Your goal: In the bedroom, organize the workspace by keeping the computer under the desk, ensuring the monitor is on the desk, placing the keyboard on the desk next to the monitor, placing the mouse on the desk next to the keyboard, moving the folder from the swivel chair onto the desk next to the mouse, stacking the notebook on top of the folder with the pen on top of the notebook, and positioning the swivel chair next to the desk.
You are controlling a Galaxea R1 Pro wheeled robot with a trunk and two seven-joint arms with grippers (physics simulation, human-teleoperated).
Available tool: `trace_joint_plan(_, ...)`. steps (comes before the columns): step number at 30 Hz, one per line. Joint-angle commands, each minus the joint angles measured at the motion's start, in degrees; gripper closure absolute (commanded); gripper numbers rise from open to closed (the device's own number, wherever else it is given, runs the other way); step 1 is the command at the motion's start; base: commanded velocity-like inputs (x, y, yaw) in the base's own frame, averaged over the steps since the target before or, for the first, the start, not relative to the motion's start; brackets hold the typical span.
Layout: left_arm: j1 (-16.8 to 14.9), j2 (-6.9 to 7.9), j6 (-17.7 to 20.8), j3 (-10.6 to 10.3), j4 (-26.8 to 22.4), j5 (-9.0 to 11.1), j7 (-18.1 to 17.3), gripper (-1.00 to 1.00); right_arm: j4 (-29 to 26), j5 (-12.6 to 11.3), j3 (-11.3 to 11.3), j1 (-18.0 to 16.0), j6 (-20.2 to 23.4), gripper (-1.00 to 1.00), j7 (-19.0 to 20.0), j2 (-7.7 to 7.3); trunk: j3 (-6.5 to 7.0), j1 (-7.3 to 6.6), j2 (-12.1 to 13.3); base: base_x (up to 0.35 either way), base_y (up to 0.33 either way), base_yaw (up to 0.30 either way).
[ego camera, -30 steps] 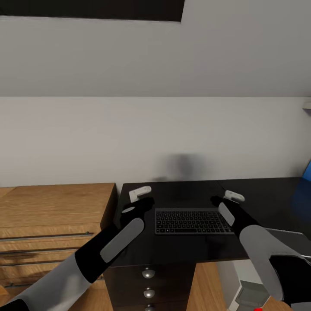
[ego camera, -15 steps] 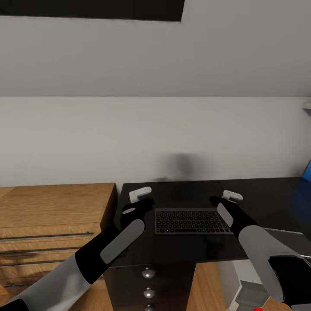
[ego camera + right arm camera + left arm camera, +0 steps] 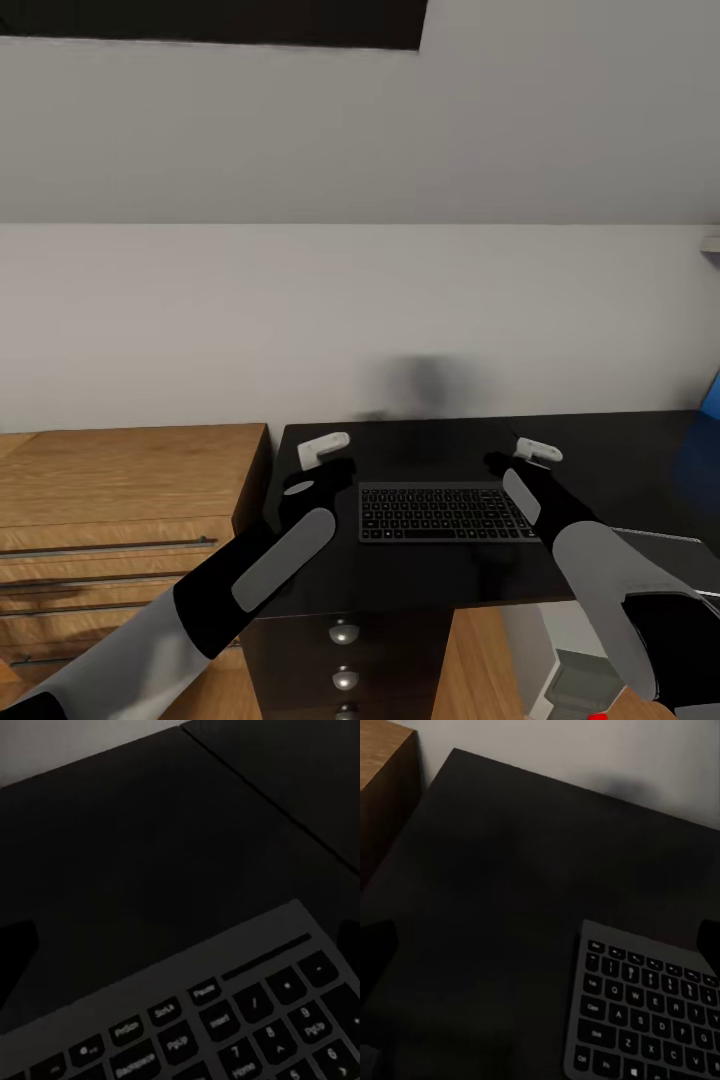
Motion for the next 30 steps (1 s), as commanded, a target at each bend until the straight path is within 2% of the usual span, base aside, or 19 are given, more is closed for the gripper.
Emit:
trace_joint_plan(1,-0.1,0.04,0.6,-0.1,-0.1,0.1,0.6,-1.00,-0.1,-0.4,0.5,0.0,0.4,-1.00,-0.4,-0.05,-0.07,0.00,0.0,0.000,0.000,0.000)
trace_joint_plan(16,-0.1,0.32,0.6,0.2,-0.2,0.0,1.5,-1.00,-2.0,-1.1,0.4,0.0,0.5,-1.00,-0.9,0.22,-0.07,0.00,0.0,0.000,-0.005,0.001)
trace_joint_plan(24,-0.1,0.34,0.6,0.1,-0.2,-0.3,1.6,-1.00,-2.1,-0.7,0.4,0.0,0.4,-1.00,-1.0,1.98,-0.07,0.00,0.0,0.058,-0.178,0.218)
trace_joint_plan(30,-0.1,0.35,0.6,0.1,-0.2,-0.3,1.6,-1.00,-2.1,-0.5,0.4,0.0,0.4,-1.00,-1.0,2.51,-0.13,0.00,0.0,0.027,-0.049,0.240)
